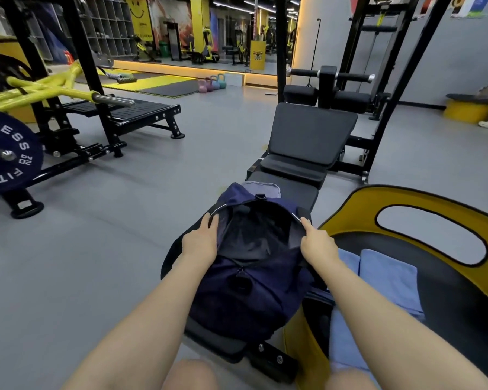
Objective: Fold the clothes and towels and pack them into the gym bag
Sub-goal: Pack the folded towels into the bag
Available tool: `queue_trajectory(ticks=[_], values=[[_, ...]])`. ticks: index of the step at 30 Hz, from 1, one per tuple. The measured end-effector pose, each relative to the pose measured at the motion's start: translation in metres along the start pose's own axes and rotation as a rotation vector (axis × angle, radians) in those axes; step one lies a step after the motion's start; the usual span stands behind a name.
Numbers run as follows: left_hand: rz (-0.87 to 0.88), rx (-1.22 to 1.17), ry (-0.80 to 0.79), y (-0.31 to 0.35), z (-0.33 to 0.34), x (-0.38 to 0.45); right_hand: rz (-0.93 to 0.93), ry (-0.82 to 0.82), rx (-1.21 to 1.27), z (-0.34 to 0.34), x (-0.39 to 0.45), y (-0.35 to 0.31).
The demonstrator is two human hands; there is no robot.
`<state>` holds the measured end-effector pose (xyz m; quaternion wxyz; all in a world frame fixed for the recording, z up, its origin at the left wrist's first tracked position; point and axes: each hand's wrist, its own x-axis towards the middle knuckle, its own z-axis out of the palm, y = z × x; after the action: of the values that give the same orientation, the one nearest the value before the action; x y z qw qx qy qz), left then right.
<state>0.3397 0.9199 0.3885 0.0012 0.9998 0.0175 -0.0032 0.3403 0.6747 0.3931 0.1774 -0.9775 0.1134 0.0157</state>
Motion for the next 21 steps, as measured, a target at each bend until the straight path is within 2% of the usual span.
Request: queue_trajectory(ticks=[5,8,11,14,17,21], values=[[-0.042,-0.007,-0.094,0.005,0.026,0.024,0.064,-0.047,-0.121,0.032,0.022,0.01],[-0.022,-0.031,-0.075,0.007,0.033,0.038,-0.095,0.038,-0.278,0.044,0.035,0.007],[0.214,0.203,0.009,0.014,0.041,0.062,-0.397,0.085,-0.388,0.053,0.058,-0.006],[0.419,0.399,0.019,0.028,0.047,0.088,-0.503,-0.007,-0.496,0.061,0.083,-0.021],[0.435,0.562,0.019,0.035,0.055,0.111,-0.6,-0.048,-0.711,0.072,0.103,-0.023],[0.386,0.676,-0.023,0.032,0.058,0.138,-0.54,-0.025,-0.909,0.077,0.128,-0.023]])
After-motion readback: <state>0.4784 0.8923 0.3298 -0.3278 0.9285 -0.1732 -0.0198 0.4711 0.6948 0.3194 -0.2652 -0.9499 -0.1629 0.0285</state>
